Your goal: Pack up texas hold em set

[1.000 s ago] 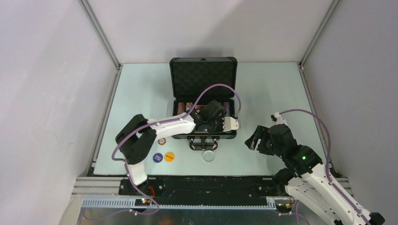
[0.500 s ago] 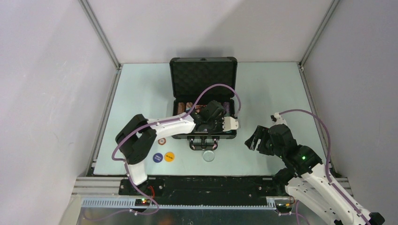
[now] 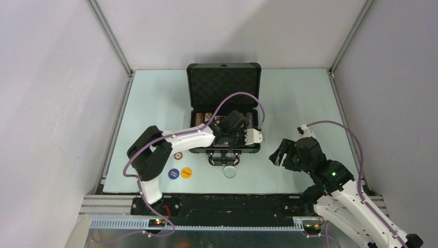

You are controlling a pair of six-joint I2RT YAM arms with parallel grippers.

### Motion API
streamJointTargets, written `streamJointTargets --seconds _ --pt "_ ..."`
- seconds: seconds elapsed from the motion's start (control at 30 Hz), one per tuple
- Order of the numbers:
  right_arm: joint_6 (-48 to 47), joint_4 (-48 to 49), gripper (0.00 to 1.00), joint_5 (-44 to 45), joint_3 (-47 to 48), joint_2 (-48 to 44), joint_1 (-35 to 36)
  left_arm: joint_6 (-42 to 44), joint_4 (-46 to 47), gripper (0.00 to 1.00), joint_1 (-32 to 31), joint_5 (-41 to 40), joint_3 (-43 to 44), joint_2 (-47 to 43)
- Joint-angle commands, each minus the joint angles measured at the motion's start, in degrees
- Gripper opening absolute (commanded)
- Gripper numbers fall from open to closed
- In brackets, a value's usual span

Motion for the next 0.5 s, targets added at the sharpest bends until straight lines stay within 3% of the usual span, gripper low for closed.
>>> streamJointTargets --seconds 0.0,0.3,0.47 --pt "-0.8 1.1 0.71 -0.4 0.0 -0.1 -0.2 -0.5 0.6 0.27 0.1 1.6 1.6 -2.5" --pt "-0.3 0.9 0.71 1.0 0.0 -2.7 -0.3 -2.3 -0.2 0.27 0.2 1.1 1.7 -7.6" --pt "-0.1 0.9 0.71 0.7 0.0 -2.4 -0.3 -10.2 -0.3 0.28 0.7 -4.5 1.6 -12.6"
